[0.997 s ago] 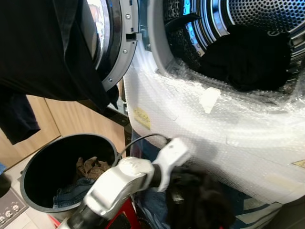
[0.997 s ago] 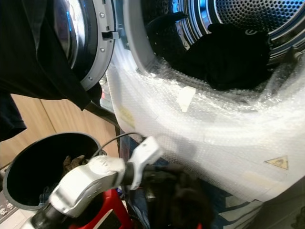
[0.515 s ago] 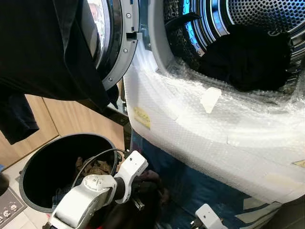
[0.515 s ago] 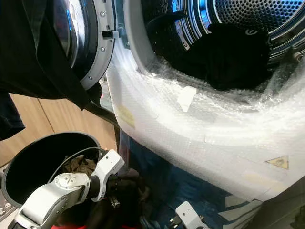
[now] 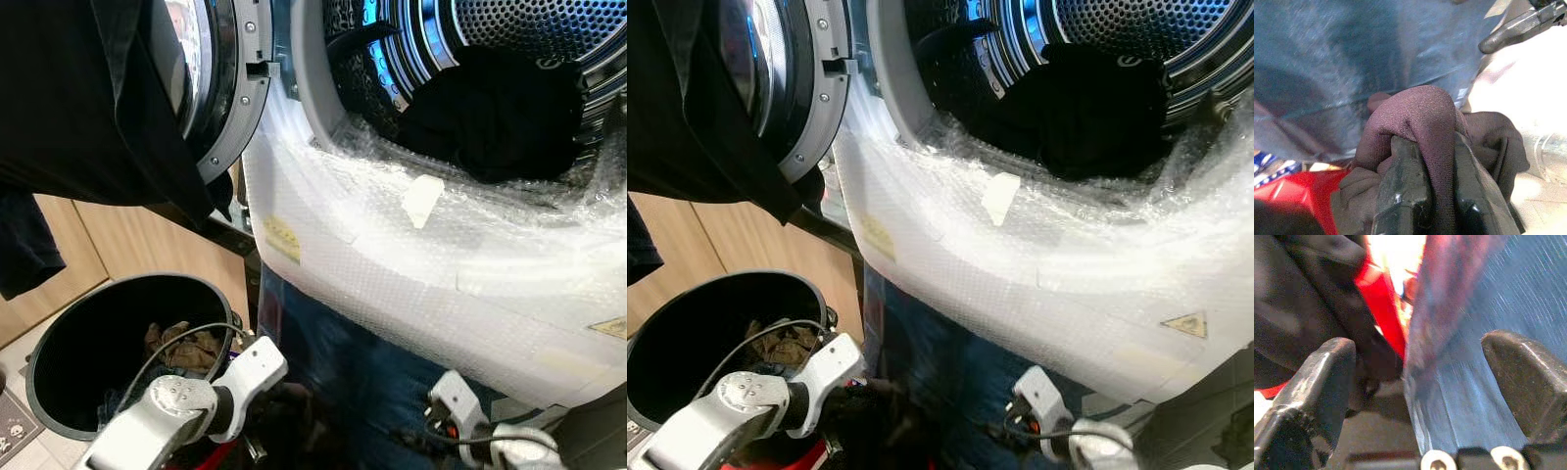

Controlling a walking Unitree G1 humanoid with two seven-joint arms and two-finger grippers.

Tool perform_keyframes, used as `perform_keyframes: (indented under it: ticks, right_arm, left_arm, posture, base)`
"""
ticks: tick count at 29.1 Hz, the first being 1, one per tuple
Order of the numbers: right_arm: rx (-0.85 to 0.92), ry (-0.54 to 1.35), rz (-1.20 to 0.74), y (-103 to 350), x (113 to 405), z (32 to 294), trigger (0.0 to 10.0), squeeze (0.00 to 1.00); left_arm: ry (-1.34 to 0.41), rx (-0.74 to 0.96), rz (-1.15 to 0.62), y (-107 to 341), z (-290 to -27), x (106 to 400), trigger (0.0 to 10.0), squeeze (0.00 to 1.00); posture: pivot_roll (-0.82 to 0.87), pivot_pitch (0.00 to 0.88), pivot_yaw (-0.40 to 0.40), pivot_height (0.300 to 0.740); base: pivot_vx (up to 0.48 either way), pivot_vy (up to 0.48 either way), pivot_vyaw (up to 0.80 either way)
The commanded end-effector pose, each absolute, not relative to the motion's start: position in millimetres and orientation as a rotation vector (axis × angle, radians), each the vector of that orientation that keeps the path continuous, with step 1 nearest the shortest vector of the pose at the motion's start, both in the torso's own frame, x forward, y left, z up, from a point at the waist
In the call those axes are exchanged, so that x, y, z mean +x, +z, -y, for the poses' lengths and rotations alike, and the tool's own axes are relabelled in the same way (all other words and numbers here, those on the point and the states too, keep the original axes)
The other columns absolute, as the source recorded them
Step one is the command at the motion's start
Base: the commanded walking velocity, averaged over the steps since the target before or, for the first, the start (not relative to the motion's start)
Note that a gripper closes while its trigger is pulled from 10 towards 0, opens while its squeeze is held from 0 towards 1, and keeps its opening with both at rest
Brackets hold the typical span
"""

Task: Clothes washing

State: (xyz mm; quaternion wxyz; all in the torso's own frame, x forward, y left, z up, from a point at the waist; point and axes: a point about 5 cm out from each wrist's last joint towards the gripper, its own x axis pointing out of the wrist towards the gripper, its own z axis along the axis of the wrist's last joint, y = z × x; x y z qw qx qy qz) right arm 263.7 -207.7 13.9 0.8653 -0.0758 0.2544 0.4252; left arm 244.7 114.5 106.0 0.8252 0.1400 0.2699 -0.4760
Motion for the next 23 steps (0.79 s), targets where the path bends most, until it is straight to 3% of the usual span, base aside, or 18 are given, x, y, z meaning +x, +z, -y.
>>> perform_keyframes:
  ticks: [1,7,10,14,23]
  right_arm:
    - [-0.108,0.967,-0.501,20.1,258.4,208.2,10.0,1.00]
    - [-0.074,1.033,-0.463,29.3,257.3,206.3,10.0,1.00]
    - [-0.176,1.144,-0.511,29.2,248.5,203.3,10.0,1.00]
    - [-0.215,1.152,-0.557,24.3,246.6,201.5,10.0,1.00]
    - [-0.104,1.168,-0.529,34.0,252.2,178.4,10.0,1.00]
  left_arm:
    - [-1.044,0.305,-0.530,113.6,-107.3,248.1,0.0,0.00]
    - [-1.058,0.318,-0.517,113.7,-103.3,249.9,0.0,0.00]
    - [-1.073,0.329,-0.484,116.0,-92.8,254.3,0.0,0.00]
    - [-1.094,0.326,-0.464,118.2,-84.8,254.6,0.0,0.00]
    - [-1.112,0.361,-0.421,123.7,-66.1,262.5,0.0,0.00]
  posture:
    - [0.27,0.054,-0.050,0.740]
    - [0.26,0.057,-0.051,0.740]
    - [0.26,0.055,-0.051,0.740]
    - [0.26,0.052,-0.051,0.740]
    - [0.26,0.048,-0.059,0.740]
  base:
    - [0.000,0.000,0.00]
    - [0.000,0.000,0.00]
    - [0.000,0.000,0.00]
    - [0.000,0.000,0.00]
    - [0.000,0.000,0.00]
